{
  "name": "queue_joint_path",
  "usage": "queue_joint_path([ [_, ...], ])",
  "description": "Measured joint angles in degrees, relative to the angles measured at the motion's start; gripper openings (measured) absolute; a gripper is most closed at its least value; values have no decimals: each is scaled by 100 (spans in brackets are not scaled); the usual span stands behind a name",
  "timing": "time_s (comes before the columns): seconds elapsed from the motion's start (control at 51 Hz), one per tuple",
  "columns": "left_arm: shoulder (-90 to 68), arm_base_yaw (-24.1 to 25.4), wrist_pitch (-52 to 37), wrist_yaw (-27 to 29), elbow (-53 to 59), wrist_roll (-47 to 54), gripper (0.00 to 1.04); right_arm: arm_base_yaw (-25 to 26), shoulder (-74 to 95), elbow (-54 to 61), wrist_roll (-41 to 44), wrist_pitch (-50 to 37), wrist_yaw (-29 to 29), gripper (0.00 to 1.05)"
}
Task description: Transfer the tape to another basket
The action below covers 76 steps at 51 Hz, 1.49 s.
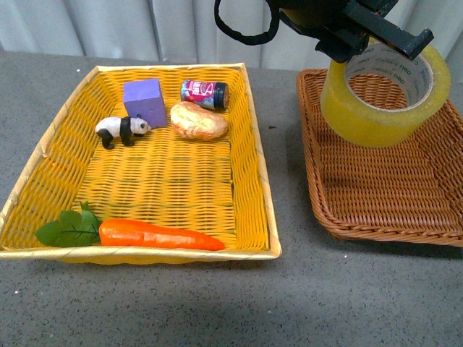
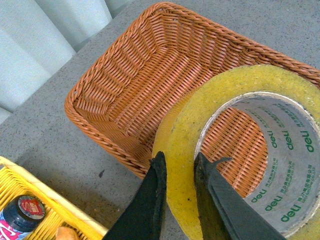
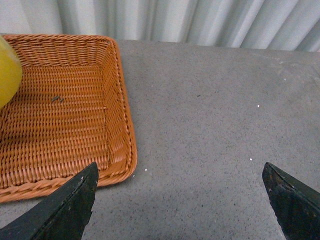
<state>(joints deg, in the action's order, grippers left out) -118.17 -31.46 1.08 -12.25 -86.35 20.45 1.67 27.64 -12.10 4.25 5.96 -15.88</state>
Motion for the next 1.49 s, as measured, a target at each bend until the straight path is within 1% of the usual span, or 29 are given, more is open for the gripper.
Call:
queue_joint_path([
  [0.02, -2, 0, 0, 0, 0, 0, 13, 48, 142, -61, 26, -72, 90, 96],
  [0.118, -2, -2, 0, 4, 2, 0, 13, 332, 1362, -702, 291, -592, 898, 96],
  [0.176, 0, -2, 0, 4, 2, -2, 13, 411, 1993, -1095, 424, -640, 1287, 96],
  [0.255, 0, -4, 0, 2, 4, 0, 13, 444, 2702, -1556, 614, -656, 1668, 96],
  [0.333, 0, -4, 0, 4, 4, 0, 13, 439, 3469, -2105, 817, -573, 2006, 96],
  [0.392, 0, -2, 0, 7, 4, 0, 13, 363, 4264, -2710, 1095, -282, 2286, 96],
  [0.471, 0, -2, 0, 4, 4, 0, 13, 271, 4868, -3174, 1283, -83, 2509, 96],
  [0.706, 0, -7, 0, 2, 4, 0, 13, -136, 6371, -4618, 1899, 332, 2822, 96],
  [0.804, 0, -4, 0, 7, 4, 0, 13, -240, 6671, -4937, 2015, 452, 2940, 96],
  [1.02, 0, -4, 0, 2, 4, 0, 13, -411, 7036, -5178, 2221, 549, 2955, 96],
  [1.098, 0, -4, 0, 2, 4, 0, 13, -463, 7154, -5209, 2273, 575, 2837, 96],
  [1.333, 0, -4, 0, 4, 4, 0, 13, -549, 7405, -5366, 2302, 654, 2769, 96],
  [1.49, 0, -4, 0, 4, 4, 0, 13, -588, 7431, -5396, 2297, 671, 2708, 74],
])
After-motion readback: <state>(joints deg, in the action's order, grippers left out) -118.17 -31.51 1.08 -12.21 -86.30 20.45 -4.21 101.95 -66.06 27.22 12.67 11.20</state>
